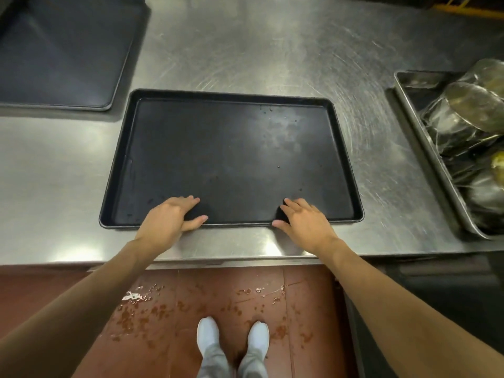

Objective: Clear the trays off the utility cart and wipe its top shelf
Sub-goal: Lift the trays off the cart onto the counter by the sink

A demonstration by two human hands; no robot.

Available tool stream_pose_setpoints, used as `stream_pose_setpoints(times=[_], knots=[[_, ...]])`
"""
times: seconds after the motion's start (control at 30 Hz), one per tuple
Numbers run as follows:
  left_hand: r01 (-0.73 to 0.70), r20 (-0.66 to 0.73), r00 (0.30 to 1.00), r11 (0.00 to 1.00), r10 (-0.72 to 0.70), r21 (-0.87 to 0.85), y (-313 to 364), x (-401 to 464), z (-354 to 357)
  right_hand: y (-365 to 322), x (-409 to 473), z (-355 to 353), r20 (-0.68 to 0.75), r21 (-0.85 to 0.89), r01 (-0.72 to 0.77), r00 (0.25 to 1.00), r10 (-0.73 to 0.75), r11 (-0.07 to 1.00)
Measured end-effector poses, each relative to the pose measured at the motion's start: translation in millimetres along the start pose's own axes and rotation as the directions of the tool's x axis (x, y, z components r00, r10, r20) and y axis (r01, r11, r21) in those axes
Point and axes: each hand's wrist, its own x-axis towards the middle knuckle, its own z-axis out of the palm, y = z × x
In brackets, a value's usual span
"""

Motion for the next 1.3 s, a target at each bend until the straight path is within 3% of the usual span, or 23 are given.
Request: stream_pose_setpoints(times=[0.1, 0.17, 0.27, 0.33, 0.4, 0.47, 0.63, 0.83, 1.07, 1.3], knots=[[-0.008, -0.161, 0.987, 0.985, -0.02, -0.173, 25.5, 1.1, -21.2, -6.2, -8.8, -15.4, -0.161, 0.248, -0.058, 0.982, 0.1, 0.967], [-0.046, -0.251, 0.968, 0.958, -0.028, -0.283, 49.8, 6.3, -41.8, -10.2, -17.1, -35.9, -0.219, 0.491, -0.122, 0.941, 0.258, 0.862], [-0.107, -0.294, 0.955, 0.866, -0.048, -0.488, 101.3, 24.4, -83.0, -6.8, -33.6, -83.9, -0.264, 0.802, -0.095, 0.829, 0.493, 0.589], [-0.163, -0.248, 0.969, 0.722, -0.012, -0.673, 160.1, 36.4, -111.0, 11.1, -62.1, -119.9, -0.262, 0.937, 0.031, 0.72, 0.643, 0.347], [-0.195, -0.236, 0.972, 0.584, 0.006, -0.788, 200.8, 42.2, -127.1, 19.0, -79.6, -146.3, -0.228, 0.974, 0.168, 0.661, 0.715, 0.155], [-0.25, -0.228, 0.968, 0.487, 0.106, -0.837, 261.6, 43.9, -137.0, 42.0, -120.0, -170.0, -0.209, 0.961, 0.271, 0.566, 0.797, 0.06], [-0.294, -0.167, 0.923, 0.352, 0.347, -0.889, 403.3, 19.6, -130.8, 106.5, -244.7, -186.4, -0.165, 0.921, 0.388, 0.326, 0.931, 0.027], [-0.338, -0.101, 0.815, 0.325, 0.571, -0.883, 547.7, -46.1, -84.3, 165.0, -415.4, -149.9, -0.082, 0.916, 0.397, 0.052, 0.995, 0.054], [-0.329, -0.015, 0.664, 0.274, 0.748, -0.904, 687.4, -148.9, -12.9, 193.5, -611.1, -79.9, 0.004, 0.937, 0.335, -0.28, 0.96, 0.093], [-0.357, 0.071, 0.54, 0.304, 0.839, -0.883, 754.8, -216.2, 35.0, 190.5, -723.1, -12.3, 0.121, 0.95, 0.311, -0.452, 0.884, 0.028]])
